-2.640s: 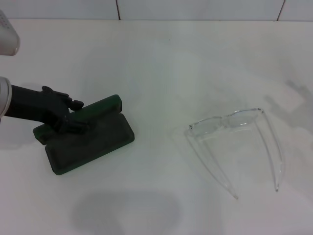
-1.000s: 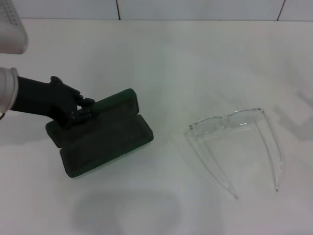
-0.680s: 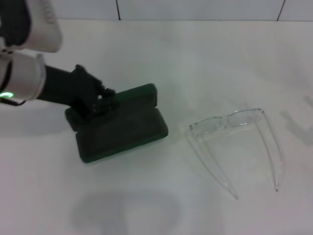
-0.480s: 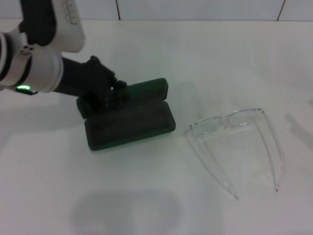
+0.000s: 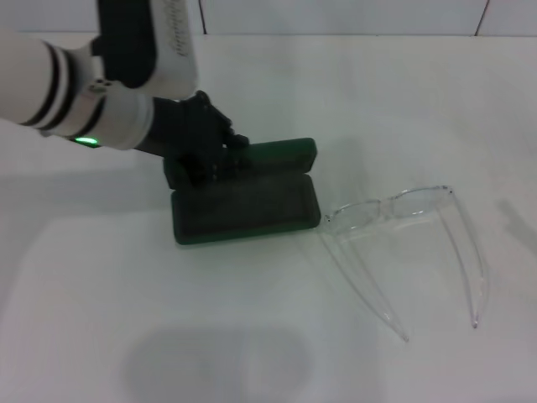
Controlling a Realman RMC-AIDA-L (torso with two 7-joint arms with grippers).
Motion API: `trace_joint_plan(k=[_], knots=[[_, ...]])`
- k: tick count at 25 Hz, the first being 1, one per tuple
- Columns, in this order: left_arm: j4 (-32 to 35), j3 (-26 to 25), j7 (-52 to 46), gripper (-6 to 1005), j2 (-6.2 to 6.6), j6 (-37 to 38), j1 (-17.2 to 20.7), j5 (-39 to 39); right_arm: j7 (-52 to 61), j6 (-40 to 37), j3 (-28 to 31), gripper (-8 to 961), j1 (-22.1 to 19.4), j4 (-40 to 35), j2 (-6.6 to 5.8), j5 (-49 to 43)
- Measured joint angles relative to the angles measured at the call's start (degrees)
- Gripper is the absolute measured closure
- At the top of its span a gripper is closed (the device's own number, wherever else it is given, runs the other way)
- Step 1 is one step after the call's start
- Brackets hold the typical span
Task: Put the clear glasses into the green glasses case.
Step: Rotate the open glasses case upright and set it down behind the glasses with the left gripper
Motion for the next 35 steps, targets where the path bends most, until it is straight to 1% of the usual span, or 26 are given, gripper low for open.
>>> trace_joint_plan(k=[3, 9, 10, 11, 19, 23, 27, 30, 35], knots=[[-1.79, 1.70, 0.38, 771, -0.03, -1.41, -1.19, 0.00, 0.00, 0.00, 0.04, 95, -0.21, 0.01, 0.08, -0.02], [-2.48, 5.99, 0.63, 764, -0.07, -2.67, -2.32, -1.84, 0.00, 0.01, 0.03, 96, -0.22, 0.00, 0.07, -0.24], [-2.48, 5.99, 0.63, 762, -0.07, -2.67, -2.32, -1.84, -0.01, 0.02, 0.03, 96, -0.21, 0.01, 0.07, -0.27], [-2.67, 6.95, 0.61, 761, -0.11, -3.02, -2.60, -3.01, -0.04, 0.04, 0.03, 96, -0.20, 0.02, 0.07, -0.28], [-3.19, 9.26, 0.31, 752, -0.15, -6.15, -2.69, -4.60, -0.91, 0.08, 0.03, 96, -0.05, 0.69, 0.00, -0.30], [-3.50, 9.44, -0.01, 747, -0.27, -7.18, -2.69, -4.73, -1.53, 0.06, 0.03, 95, 0.04, 1.40, 0.04, -0.30], [-3.61, 9.96, -0.06, 742, -0.39, -7.91, -2.69, -6.50, -1.55, 0.04, 0.03, 95, -0.01, 1.41, 0.06, -0.30], [-3.70, 11.49, 0.14, 739, -0.38, -9.62, -2.69, -7.20, -1.56, 0.02, 0.03, 96, -0.05, 1.41, 0.07, -0.30], [-4.15, 15.50, 0.25, 733, -0.34, -13.28, -2.69, -7.03, -1.58, 0.02, -0.03, 95, -0.06, 1.41, 0.07, -0.30]])
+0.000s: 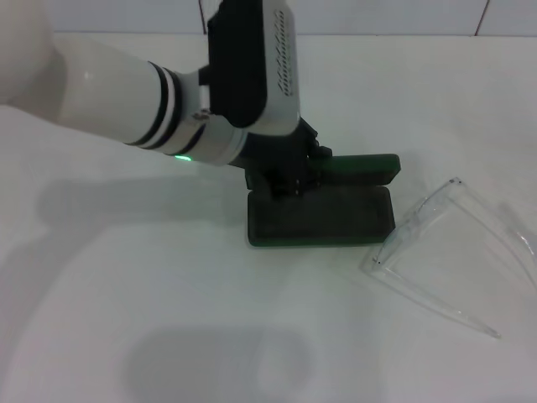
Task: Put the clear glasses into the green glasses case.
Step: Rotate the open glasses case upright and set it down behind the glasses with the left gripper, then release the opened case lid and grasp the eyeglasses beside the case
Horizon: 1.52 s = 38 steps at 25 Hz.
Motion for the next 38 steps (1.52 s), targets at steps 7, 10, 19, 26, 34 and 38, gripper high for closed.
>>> trace_joint_plan(k=[7, 10, 19, 26, 34, 38], knots=[[-0.93, 0.73, -0.38, 724, 0.03, -1.43, -0.32, 0.08, -0.14, -0.18, -0.06, 95, -0.37, 0.52, -0.03, 0.00], [-1.32, 0.73, -0.51, 721, 0.02, -1.69, -0.40, 0.09, -0.73, -0.75, 0.00, 95, -0.40, 1.23, -0.07, 0.00], [-2.25, 0.73, -1.18, 710, 0.02, -1.87, -0.65, 0.19, -1.11, -0.99, 0.06, 95, -0.14, 1.40, -0.09, 0.00], [-1.54, 0.72, -1.32, 626, 0.03, -2.48, -0.64, -0.08, -1.45, -1.35, 0.06, 96, -0.51, 1.40, -0.10, 0.00], [2.02, -1.58, -2.57, 527, 0.17, 1.36, -0.51, -2.08, -2.32, -1.62, 0.06, 96, -1.50, 1.41, -0.08, 0.27], [5.03, -6.17, -4.41, 530, 0.23, 5.65, -0.24, -4.86, -2.37, -1.78, -0.25, 95, -1.53, 1.24, -0.29, 0.04]])
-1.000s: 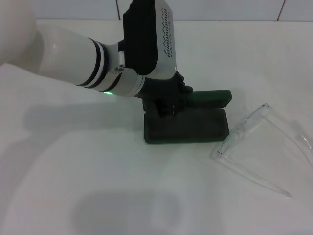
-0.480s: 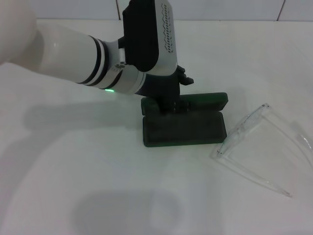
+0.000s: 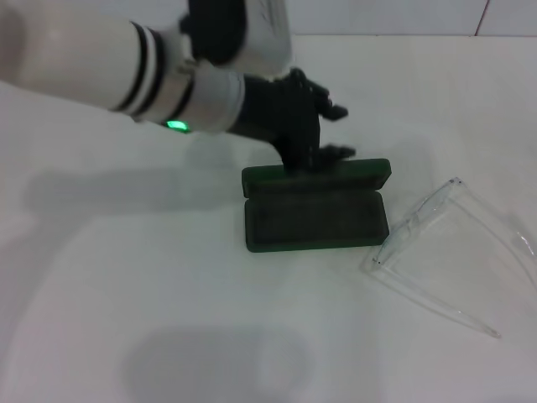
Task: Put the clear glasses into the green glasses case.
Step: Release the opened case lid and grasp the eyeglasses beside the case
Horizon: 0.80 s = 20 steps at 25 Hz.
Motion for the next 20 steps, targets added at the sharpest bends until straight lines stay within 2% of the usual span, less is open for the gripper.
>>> trace_joint_plan(k=[3, 6, 7, 10, 14, 16, 18, 20], knots=[[2.52, -3.21, -0.26, 532, 0.03, 2.51, 0.68, -3.20, 0.34, -0.19, -0.50, 97, 0.47, -0.33, -1.10, -2.44], [7.05, -7.05, -0.69, 535, 0.08, 4.83, 3.63, -8.54, 1.74, -0.34, -0.22, 101, 1.59, -0.77, -2.48, -5.68], [8.48, -8.56, -1.10, 536, 0.09, 5.18, 4.97, -10.80, 2.64, -0.41, -0.25, 102, 1.80, -1.94, -3.21, -6.75], [10.83, -15.13, -2.77, 538, 0.23, 7.15, 8.42, -22.32, 3.95, -0.42, -0.11, 106, 1.42, -4.66, -4.20, -8.16], [7.56, -25.69, -3.26, 594, 0.55, 15.05, 10.18, -35.68, 6.97, 0.08, 0.00, 111, 1.55, -9.77, -6.10, -10.62], [4.82, -30.76, -3.28, 622, 0.54, 18.82, 10.62, -38.19, 9.92, 0.23, 0.15, 113, 2.15, -13.69, -6.96, -13.42], [2.71, -33.39, -3.28, 650, 0.65, 21.17, 10.92, -38.85, 13.91, 0.91, 0.21, 116, 2.78, -19.03, -7.43, -16.81], [-1.68, -35.51, -3.04, 678, 1.93, 24.89, 11.24, -39.01, 18.96, 2.24, 0.25, 142, 4.03, -25.70, -7.71, -21.47]])
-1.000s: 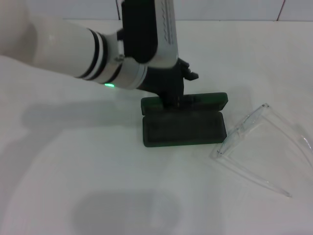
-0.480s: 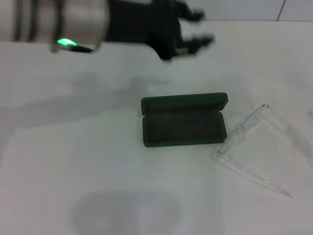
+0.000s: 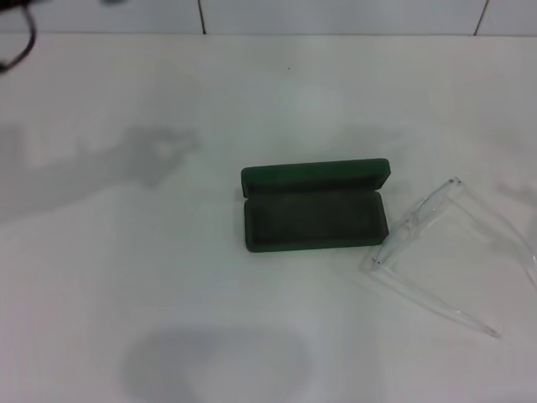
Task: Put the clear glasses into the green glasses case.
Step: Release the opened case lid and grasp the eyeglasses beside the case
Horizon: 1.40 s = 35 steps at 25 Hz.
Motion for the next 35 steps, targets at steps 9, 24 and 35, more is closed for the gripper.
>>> trace_joint_plan(k=[9, 24, 35], knots=[[-11.68, -5.01, 4.68, 921, 1.14, 4.96, 2.16, -1.71, 23.75, -7.16, -0.84, 318, 17.53, -21.74, -2.50, -31.04], [-20.42, -6.15, 11.99, 938, -0.26, 6.21, 5.08, -4.38, 27.75, -15.96, -19.29, 380, 41.55, -30.80, 1.33, -61.08], [-23.70, -6.38, 13.76, 938, -1.66, 6.80, 5.77, -6.77, 21.37, -8.85, -36.21, 385, 45.75, -31.92, 9.93, -75.31]])
